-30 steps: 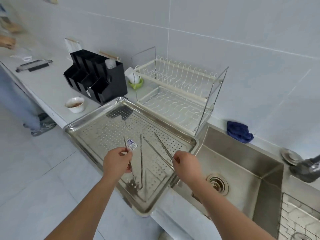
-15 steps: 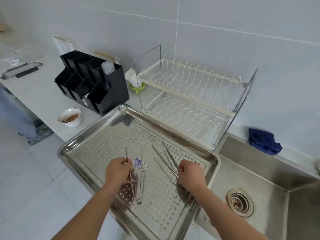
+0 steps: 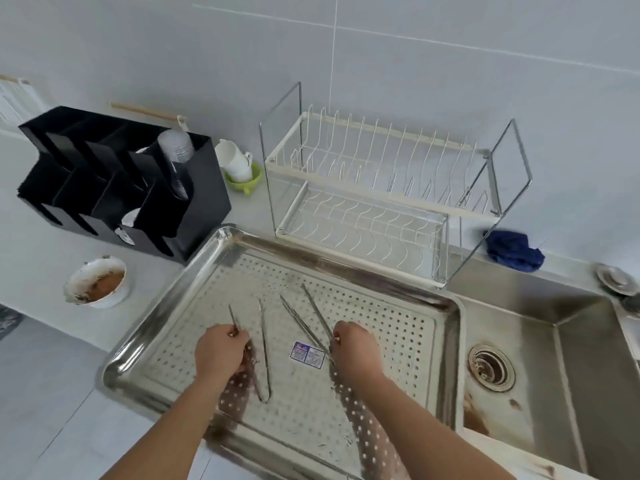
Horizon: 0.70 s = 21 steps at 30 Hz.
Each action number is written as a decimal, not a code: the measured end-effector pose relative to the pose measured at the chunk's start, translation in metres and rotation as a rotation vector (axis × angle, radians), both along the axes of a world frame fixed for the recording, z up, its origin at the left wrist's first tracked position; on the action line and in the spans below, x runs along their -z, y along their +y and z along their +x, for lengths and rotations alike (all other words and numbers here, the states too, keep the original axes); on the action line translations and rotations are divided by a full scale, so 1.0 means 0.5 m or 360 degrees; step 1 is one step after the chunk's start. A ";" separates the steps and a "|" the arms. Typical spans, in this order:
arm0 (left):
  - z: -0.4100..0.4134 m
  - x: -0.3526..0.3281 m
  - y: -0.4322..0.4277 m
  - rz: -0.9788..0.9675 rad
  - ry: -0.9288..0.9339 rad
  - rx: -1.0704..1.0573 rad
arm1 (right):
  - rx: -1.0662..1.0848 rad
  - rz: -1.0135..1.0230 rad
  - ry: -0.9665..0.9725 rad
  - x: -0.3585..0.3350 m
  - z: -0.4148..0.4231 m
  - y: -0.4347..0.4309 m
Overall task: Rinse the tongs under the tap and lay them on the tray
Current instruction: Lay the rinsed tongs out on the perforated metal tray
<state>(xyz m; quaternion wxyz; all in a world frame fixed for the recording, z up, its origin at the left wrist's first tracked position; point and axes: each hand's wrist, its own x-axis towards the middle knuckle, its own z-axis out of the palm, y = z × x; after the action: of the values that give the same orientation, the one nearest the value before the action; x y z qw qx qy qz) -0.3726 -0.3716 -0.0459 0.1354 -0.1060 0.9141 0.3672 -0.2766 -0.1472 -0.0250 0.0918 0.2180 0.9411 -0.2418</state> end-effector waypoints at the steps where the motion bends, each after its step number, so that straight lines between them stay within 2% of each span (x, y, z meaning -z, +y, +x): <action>1: -0.002 0.002 -0.003 -0.0081 0.0034 0.0054 | 0.0005 0.0005 0.0002 0.004 -0.003 -0.006; 5: -0.003 0.000 0.000 -0.0282 0.0167 0.0178 | 0.0035 0.0005 0.0009 0.015 -0.010 -0.019; 10: -0.006 -0.031 0.007 -0.0568 0.0067 0.0273 | 0.0123 0.0003 0.0034 0.018 -0.008 -0.018; 13: 0.000 -0.052 0.020 -0.0721 0.0133 0.0419 | 0.0193 0.0022 0.0067 0.014 -0.002 -0.012; 21: 0.021 -0.100 0.114 -0.0671 0.0492 0.0983 | 0.0308 -0.0025 0.0174 -0.024 0.052 0.026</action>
<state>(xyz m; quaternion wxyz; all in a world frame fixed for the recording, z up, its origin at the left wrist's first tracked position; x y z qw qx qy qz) -0.3621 -0.3147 0.0040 0.0755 0.2047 0.9678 0.1253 -0.2507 -0.1344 -0.0130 0.0182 0.2937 0.9172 -0.2685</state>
